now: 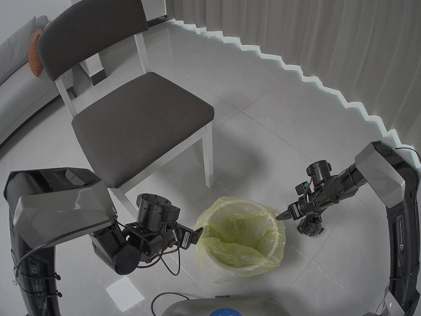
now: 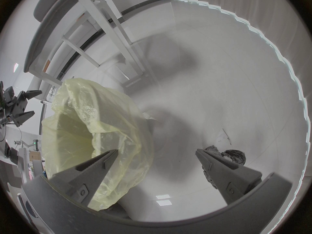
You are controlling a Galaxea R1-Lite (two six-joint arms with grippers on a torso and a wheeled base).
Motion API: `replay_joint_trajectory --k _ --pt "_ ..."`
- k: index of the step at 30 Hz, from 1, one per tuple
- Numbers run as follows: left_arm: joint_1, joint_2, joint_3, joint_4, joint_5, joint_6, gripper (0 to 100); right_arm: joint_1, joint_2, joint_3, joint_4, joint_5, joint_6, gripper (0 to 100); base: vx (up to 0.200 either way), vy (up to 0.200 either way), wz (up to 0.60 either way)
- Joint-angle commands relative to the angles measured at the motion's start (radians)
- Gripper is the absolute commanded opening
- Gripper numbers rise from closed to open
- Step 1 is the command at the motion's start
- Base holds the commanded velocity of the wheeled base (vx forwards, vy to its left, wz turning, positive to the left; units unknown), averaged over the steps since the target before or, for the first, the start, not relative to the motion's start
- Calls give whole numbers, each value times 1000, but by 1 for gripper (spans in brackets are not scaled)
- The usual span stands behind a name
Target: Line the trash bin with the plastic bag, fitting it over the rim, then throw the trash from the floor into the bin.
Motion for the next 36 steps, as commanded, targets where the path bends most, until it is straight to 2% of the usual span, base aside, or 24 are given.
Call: replay_joint_trajectory --k 1,11,18,23,27,29,30,34,36 --pt "-2 2 -9 0 1 0 100 0 54 -30 3 1 -4 100 0 0 0" --pt "-13 3 -21 11 1 3 100 5 61 -39 4 1 -14 100 0 0 0" --pt "-15 -3 -23 5 1 2 100 -60 -107 32 6 1 -37 100 0 0 0" --pt "-6 -47 -11 5 -1 0 100 -47 -220 93 3 2 -42 100 0 0 0" --pt "16 -99 32 2 -9 0 100 52 -300 188 -8 1 -42 100 0 0 0" --pt "19 -104 42 0 -9 0 100 65 -303 197 -8 -1 -42 100 0 0 0" --pt "39 -132 78 -3 -19 0 100 137 -314 229 -11 -12 -42 100 0 0 0" --pt "56 -165 128 -33 -32 -2 100 236 -297 233 -28 -96 -45 100 0 0 0" --pt "64 -173 157 -72 -32 -5 100 266 -266 222 -37 -107 -45 100 0 0 0"
